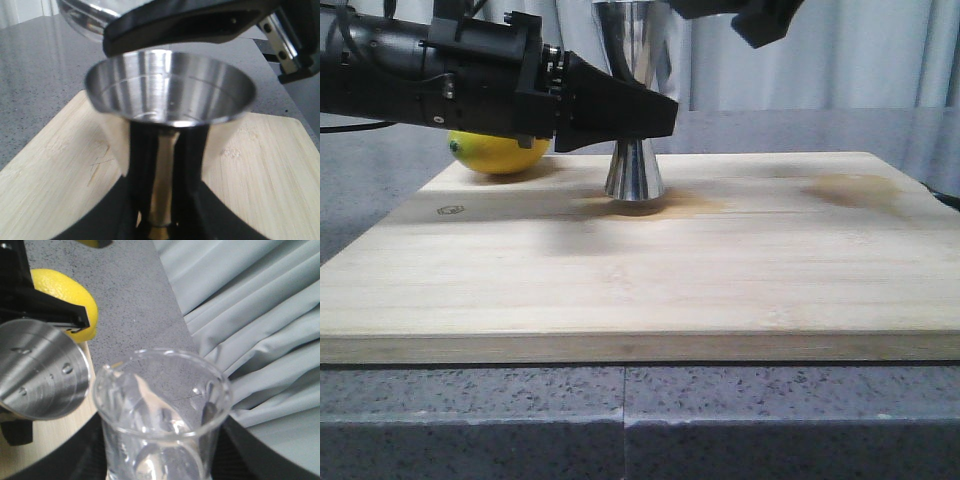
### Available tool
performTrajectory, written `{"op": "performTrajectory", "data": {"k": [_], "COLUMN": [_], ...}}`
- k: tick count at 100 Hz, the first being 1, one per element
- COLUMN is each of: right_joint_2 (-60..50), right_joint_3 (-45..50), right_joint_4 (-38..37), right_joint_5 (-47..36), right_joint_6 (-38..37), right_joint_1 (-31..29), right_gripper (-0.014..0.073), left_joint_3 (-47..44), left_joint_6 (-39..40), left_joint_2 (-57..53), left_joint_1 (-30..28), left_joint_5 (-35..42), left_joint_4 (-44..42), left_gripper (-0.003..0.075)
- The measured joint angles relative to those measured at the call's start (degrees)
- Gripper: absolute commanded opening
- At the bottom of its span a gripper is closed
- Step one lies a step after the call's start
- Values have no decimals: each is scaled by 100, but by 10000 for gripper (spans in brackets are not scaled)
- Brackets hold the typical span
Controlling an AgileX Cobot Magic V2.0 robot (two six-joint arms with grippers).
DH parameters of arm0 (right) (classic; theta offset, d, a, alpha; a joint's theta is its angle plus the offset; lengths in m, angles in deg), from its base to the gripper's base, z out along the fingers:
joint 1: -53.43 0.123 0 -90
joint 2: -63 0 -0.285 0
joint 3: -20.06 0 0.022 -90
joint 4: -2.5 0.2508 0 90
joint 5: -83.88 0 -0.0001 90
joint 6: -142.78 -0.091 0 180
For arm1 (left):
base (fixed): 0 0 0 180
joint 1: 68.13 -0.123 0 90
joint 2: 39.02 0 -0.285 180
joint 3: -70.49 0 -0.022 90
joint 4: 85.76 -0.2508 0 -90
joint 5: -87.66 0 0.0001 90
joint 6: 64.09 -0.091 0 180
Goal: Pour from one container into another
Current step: 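Lift the glass beaker with the right gripper over the jigger cup, then tilt the beaker with the right gripper, pouring liquid into the jigger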
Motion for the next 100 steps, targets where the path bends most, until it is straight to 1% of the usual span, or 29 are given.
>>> {"op": "performTrajectory", "data": {"k": [27,84,100], "right_joint_2": [0,0,0], "right_joint_3": [-10,-10,-10], "right_joint_4": [-272,-1111,-1185], "right_joint_5": [-39,-134,-123], "right_joint_6": [0,0,0], "right_joint_1": [0,18,18], "right_gripper": [259,259,259], "left_joint_3": [0,0,0], "left_joint_6": [0,0,0], "left_joint_2": [0,0,0], "left_joint_1": [0,0,0], "left_joint_5": [0,0,0], "left_joint_4": [0,0,0], "left_gripper": [83,83,83]}}
